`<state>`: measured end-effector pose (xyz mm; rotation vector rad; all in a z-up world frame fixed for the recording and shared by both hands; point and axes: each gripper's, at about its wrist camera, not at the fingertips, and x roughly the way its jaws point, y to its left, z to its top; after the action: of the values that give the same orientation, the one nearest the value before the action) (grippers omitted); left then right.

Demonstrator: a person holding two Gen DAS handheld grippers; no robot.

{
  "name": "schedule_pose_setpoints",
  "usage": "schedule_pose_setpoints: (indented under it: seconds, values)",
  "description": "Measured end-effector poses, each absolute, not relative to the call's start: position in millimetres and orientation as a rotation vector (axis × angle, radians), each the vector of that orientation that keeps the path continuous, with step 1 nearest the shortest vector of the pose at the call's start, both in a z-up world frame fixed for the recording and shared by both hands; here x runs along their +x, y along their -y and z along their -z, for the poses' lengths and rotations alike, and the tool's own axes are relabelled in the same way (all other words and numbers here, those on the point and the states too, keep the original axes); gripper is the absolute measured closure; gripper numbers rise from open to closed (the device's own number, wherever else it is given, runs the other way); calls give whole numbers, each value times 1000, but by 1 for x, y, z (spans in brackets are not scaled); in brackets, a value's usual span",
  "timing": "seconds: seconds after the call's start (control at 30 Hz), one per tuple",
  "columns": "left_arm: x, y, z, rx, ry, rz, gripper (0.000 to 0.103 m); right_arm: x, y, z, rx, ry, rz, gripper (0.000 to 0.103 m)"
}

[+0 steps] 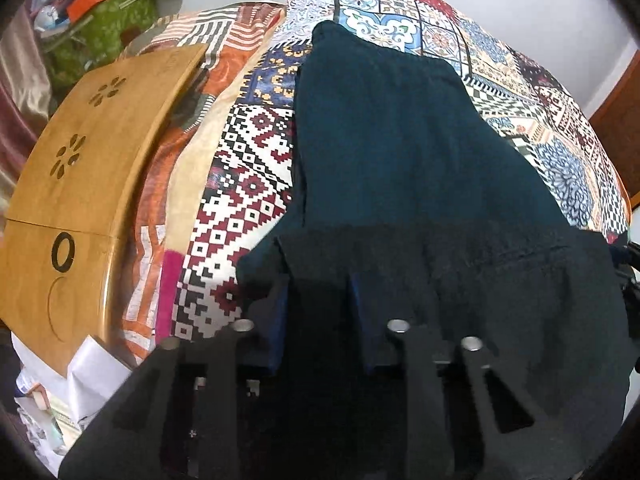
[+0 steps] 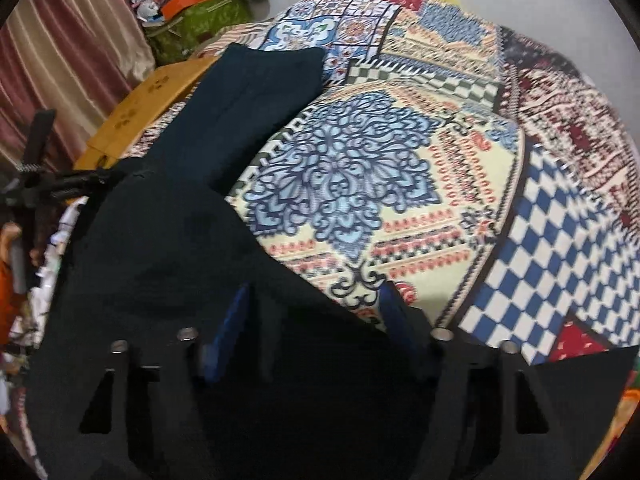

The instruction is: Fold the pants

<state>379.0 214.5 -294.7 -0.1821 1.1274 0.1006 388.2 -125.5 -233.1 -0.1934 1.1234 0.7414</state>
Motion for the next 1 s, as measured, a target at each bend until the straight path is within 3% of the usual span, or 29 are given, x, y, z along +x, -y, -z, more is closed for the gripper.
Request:
schedule_pose_setpoints:
  seconds: [0.07, 0.17, 0.27, 0.77, 1.0]
  values:
    - [375, -212, 292, -171, -1120, -109, 80, 382, 123, 232, -207, -1121, -760, 73]
    - [369, -210, 287, -162, -1105, -117, 84, 371, 118, 231, -241, -1108, -767, 92]
    - [363, -208, 274, -149, -1079, -127, 85, 365, 114, 230, -265, -1082, -737, 98]
    - [273, -185, 166, -75, -869, -75, 86, 311, 140, 134, -226, -864, -663, 101]
    - [207, -174, 149, -77, -831, -74, 86, 252, 157, 114, -211, -816, -671, 101]
